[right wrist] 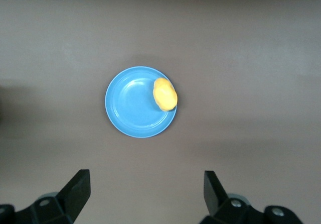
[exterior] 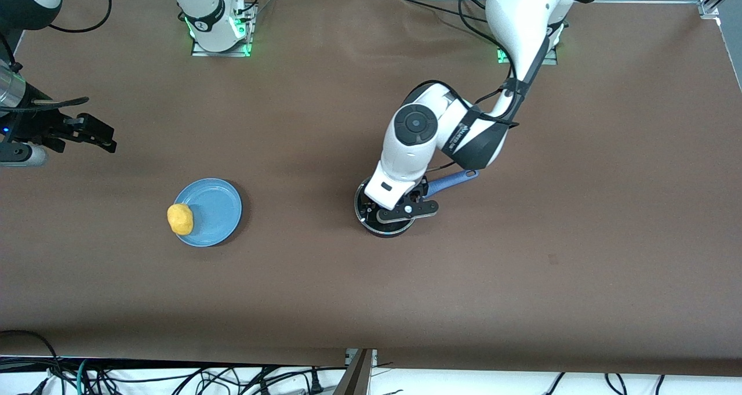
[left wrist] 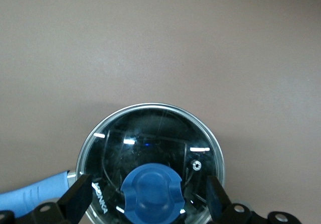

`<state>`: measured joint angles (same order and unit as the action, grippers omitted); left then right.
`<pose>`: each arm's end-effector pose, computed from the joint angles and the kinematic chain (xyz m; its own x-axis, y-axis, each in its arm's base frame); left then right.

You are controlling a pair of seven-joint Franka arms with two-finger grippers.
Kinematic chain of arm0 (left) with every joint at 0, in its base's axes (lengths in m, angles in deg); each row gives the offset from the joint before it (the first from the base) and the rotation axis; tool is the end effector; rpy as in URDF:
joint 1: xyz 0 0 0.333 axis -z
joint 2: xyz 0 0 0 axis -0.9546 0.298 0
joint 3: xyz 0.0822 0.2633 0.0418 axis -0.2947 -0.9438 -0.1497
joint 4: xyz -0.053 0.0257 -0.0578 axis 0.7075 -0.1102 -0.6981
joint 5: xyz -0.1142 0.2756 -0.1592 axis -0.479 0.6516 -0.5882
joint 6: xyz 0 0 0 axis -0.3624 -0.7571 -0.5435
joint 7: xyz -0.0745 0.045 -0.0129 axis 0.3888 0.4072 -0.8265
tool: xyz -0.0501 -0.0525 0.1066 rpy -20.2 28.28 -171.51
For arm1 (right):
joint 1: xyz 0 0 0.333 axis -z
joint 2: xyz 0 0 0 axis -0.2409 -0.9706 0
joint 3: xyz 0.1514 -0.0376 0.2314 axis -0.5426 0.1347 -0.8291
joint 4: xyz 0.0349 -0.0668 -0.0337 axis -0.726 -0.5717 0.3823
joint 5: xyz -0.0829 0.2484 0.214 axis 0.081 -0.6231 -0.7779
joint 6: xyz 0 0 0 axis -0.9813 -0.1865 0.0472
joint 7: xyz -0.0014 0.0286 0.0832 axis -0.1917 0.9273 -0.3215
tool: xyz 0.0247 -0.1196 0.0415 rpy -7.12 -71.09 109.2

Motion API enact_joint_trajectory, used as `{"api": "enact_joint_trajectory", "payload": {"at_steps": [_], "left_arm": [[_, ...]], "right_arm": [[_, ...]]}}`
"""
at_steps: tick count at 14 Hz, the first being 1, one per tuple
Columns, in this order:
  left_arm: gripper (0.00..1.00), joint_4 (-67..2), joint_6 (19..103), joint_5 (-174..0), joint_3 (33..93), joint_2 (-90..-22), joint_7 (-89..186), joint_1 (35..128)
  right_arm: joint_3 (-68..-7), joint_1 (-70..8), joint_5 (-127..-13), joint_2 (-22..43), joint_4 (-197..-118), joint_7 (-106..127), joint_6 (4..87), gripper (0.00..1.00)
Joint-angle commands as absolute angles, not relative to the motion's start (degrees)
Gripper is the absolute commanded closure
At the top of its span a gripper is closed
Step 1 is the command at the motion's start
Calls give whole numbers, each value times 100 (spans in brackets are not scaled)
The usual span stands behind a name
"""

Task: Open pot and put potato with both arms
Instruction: 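Lift the lid with the left gripper while the right gripper grasps the potato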

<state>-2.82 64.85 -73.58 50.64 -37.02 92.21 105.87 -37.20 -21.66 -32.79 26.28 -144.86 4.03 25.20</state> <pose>0.5486 -0.4146 0.2963 0.9792 0.1905 0.0702 0.1848 -0.9795 0.0807 0.5426 0.0194 0.5332 0.9996 0.0111 0.0259 0.0106 -0.9997 0.0199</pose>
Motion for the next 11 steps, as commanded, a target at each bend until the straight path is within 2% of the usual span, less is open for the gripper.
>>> {"api": "enact_joint_trajectory", "payload": {"at_steps": [1,4,7,11], "left_arm": [[0,-45,6544,-7071,4984,-3516,9273,10737],[0,-98,6545,-6807,5010,-3490,9203,10773],[0,-221,6536,-6851,5019,-3507,8571,10738],[0,-273,6527,-6860,5036,-3507,8570,10755]], "right_arm": [[-3742,-2150,-3167,2232,-14420,467,2701,0],[-3743,-2141,-2938,1819,-14420,476,2771,0],[-3734,-2150,-2938,836,-14420,424,3411,0],[-3734,-2132,-2921,-18,-14490,494,4194,0]]}}
